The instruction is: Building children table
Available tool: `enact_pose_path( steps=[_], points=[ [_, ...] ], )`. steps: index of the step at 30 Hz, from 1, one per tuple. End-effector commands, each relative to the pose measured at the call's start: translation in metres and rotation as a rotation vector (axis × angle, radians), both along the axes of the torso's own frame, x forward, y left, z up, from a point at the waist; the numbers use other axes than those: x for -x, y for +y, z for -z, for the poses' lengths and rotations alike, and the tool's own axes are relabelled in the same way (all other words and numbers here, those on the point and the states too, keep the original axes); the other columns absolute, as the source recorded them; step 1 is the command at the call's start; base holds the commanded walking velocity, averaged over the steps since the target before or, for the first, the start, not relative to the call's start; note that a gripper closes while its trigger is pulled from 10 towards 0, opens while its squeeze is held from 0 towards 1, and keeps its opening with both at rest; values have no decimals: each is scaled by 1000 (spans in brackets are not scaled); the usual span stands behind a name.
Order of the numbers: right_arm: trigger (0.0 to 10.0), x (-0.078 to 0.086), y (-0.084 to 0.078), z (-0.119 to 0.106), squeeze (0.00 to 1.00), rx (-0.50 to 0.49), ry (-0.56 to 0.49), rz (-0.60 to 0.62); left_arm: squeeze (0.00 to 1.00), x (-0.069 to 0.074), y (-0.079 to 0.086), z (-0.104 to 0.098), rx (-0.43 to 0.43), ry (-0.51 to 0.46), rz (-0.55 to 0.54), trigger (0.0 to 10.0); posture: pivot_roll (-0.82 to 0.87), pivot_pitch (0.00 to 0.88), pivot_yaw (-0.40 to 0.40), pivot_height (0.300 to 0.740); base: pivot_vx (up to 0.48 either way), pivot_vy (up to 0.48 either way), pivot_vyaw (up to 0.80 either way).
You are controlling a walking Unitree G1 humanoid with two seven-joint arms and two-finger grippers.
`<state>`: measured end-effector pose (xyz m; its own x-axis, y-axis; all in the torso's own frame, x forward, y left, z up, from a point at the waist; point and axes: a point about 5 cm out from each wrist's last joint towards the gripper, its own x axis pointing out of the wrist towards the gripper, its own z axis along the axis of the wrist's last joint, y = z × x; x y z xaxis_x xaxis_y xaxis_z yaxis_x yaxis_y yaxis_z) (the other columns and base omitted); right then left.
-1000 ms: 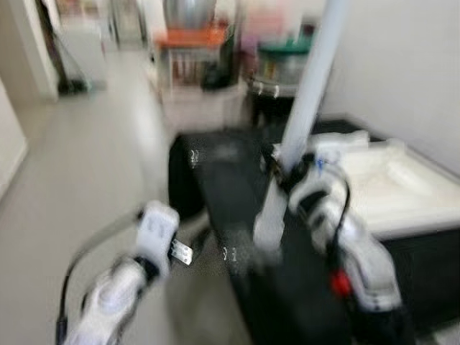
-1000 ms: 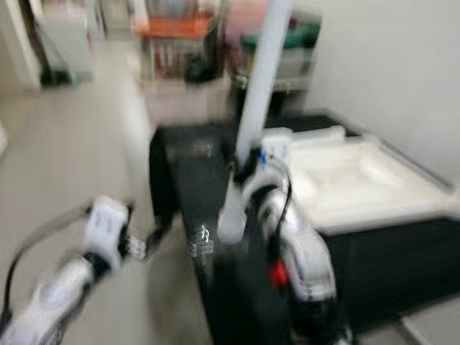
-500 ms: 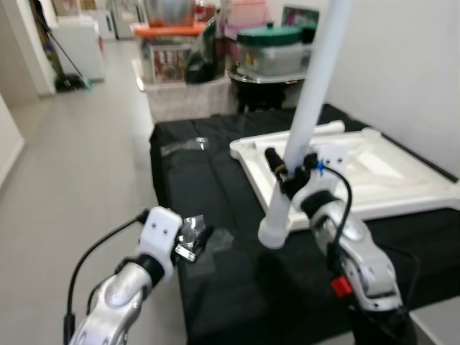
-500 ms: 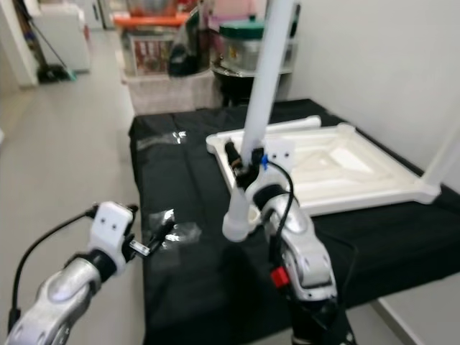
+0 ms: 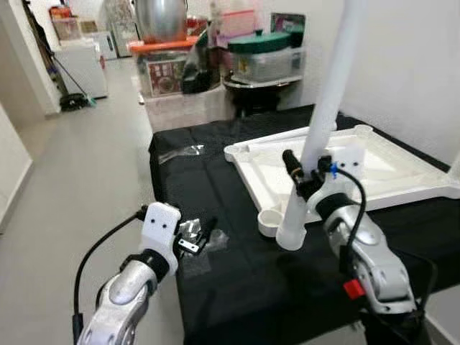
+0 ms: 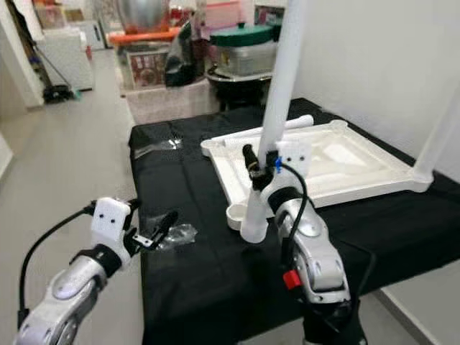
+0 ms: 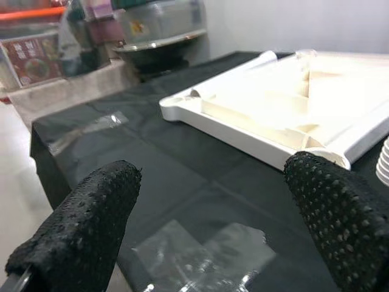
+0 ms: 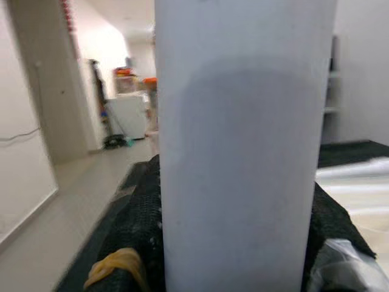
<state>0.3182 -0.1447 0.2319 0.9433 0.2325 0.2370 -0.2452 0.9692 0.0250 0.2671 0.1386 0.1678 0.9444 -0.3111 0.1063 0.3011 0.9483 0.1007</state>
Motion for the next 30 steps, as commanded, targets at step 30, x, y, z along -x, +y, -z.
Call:
enact_pose_path(
  steps=[30],
  points=[
    [10000, -1, 8, -5, 0, 17, -53, -38, 0, 3, -8, 0, 11, -19, 57, 10000, 53, 0, -36, 740, 204, 0, 0]
  ],
)
